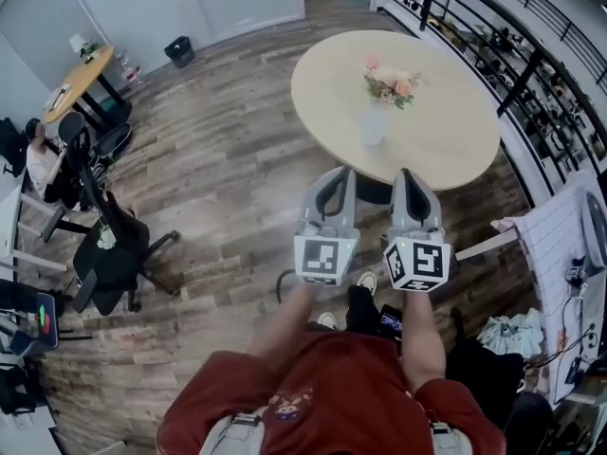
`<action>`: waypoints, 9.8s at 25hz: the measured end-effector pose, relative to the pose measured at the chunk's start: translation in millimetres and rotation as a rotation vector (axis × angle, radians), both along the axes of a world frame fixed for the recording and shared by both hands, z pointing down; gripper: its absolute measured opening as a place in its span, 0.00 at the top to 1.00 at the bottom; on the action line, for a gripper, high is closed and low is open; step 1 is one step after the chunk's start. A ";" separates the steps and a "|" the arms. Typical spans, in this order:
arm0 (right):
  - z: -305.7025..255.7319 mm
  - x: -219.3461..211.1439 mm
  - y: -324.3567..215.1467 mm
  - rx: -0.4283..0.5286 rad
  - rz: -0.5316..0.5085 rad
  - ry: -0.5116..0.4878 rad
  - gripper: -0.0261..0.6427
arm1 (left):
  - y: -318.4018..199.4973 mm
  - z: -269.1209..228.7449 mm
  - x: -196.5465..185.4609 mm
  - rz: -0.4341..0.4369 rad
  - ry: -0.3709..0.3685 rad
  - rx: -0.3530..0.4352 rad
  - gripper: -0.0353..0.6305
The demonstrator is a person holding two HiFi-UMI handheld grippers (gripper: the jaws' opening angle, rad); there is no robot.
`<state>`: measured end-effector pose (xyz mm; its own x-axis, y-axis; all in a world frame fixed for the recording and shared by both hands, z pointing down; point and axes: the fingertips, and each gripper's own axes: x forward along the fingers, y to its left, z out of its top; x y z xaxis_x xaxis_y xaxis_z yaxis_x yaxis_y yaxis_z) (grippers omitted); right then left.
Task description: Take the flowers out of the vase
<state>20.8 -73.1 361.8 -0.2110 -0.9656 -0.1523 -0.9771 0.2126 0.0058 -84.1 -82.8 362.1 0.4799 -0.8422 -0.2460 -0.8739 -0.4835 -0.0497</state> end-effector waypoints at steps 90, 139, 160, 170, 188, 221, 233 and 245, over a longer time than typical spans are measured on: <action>158.1 56.9 -281.1 -0.306 -0.209 0.010 0.30 | -257.8 21.8 76.3 -0.103 -0.028 -0.071 0.94; 121.4 37.5 -333.2 -0.166 -0.084 0.071 0.67 | -263.9 60.6 50.2 -0.101 -0.053 -0.144 0.94; 104.2 42.0 -323.4 -0.136 -0.089 0.063 0.71 | -264.6 60.3 54.9 -0.073 -0.046 -0.144 0.94; 91.2 42.5 -318.6 -0.114 -0.086 0.054 0.71 | -265.2 59.8 55.6 -0.066 -0.047 -0.145 0.94; 65.3 48.5 -308.8 -0.052 -0.093 0.035 0.72 | -262.1 63.7 61.3 -0.062 -0.044 -0.154 0.94; -51.5 60.0 -268.6 0.200 -0.112 -0.051 0.73 | -259.3 54.2 69.1 -0.039 -0.042 -0.133 0.94; -97.2 93.4 -242.1 0.324 -0.037 -0.014 0.74 | -258.3 42.8 91.7 -0.011 -0.021 -0.106 0.94; -83.5 141.5 -225.5 0.292 0.083 0.034 0.74 | -252.7 33.3 127.8 0.052 -0.009 -0.084 0.94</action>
<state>162.3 -298.6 278.3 -0.1434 -0.8961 -0.4200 -0.9892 0.1169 0.0884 43.8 -335.5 395.3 0.5253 -0.8334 -0.1715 -0.8472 -0.5310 -0.0146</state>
